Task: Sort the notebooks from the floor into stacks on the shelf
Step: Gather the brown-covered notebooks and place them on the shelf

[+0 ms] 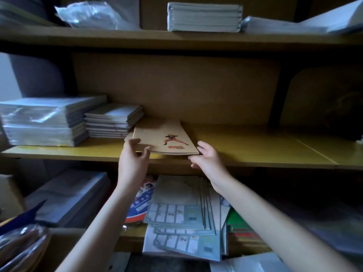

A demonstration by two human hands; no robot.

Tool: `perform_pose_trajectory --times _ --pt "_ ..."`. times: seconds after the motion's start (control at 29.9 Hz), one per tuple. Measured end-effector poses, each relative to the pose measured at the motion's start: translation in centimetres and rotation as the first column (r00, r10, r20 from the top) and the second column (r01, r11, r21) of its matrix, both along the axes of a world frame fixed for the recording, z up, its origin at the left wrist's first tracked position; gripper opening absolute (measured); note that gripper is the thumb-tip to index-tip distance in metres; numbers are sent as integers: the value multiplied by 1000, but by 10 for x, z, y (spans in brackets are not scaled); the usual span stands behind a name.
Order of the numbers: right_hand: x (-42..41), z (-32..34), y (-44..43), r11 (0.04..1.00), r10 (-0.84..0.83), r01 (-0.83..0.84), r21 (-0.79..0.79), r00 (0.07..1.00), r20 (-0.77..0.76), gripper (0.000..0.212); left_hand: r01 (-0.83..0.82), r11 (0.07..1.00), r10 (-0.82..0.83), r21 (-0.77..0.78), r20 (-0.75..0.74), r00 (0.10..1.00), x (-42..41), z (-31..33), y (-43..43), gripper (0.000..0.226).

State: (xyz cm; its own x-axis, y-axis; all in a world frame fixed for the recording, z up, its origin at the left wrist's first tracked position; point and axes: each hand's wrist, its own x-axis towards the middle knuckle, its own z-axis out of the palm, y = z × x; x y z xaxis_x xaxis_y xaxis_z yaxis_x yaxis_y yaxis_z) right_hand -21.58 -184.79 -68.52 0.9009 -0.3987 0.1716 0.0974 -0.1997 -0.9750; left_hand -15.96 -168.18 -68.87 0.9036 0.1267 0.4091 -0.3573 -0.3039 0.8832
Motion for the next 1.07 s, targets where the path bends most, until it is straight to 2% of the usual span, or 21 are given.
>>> perform_pose_trajectory --times 0.07,0.17,0.23,0.3,0.37,0.43,0.54,0.57,0.74,0.87,0.97,1.07 --pt "0 -3 -2 999 22 -22 -50 1000 7 57 -110 974 113 197 -5 994 1 -2 0 52" --pt "-2 -2 -3 991 65 -64 -120 998 6 53 -253 842 224 476 118 968 -2 -13 0 61" --pt "-2 -2 -2 992 78 -76 -100 997 20 54 -296 764 122 573 323 939 -4 -22 -1 50" --pt "1 -3 2 993 85 -81 -90 995 44 55 -264 694 -86 670 441 893 -4 -28 -5 42" --pt "5 -4 5 992 97 -92 -86 994 54 56 -205 610 -221 765 412 884 -6 -29 -9 47" --pt "6 -3 6 991 115 -111 -72 992 57 57 -201 534 -271 821 392 879 -7 -33 -13 51" --pt "5 -3 7 990 131 -127 -61 989 74 56 -235 332 -349 913 351 869 -2 -43 -11 62" --pt "4 -3 7 989 136 -130 -76 988 75 55 -230 301 -356 925 333 873 0 -43 -9 67" --pt "1 -10 4 975 118 -102 -198 991 69 51 -73 330 -348 941 193 917 21 -32 -8 86" --pt "-3 -20 -1 974 79 -49 -220 989 129 49 -58 334 -352 941 181 918 33 -19 -8 103" --pt "-7 -25 -4 968 61 -17 -249 984 168 48 -21 330 -366 944 149 919 43 -14 -9 107" --pt "-14 -32 -4 944 88 -31 -330 983 160 50 9 380 -382 925 148 912 52 -13 -9 105"
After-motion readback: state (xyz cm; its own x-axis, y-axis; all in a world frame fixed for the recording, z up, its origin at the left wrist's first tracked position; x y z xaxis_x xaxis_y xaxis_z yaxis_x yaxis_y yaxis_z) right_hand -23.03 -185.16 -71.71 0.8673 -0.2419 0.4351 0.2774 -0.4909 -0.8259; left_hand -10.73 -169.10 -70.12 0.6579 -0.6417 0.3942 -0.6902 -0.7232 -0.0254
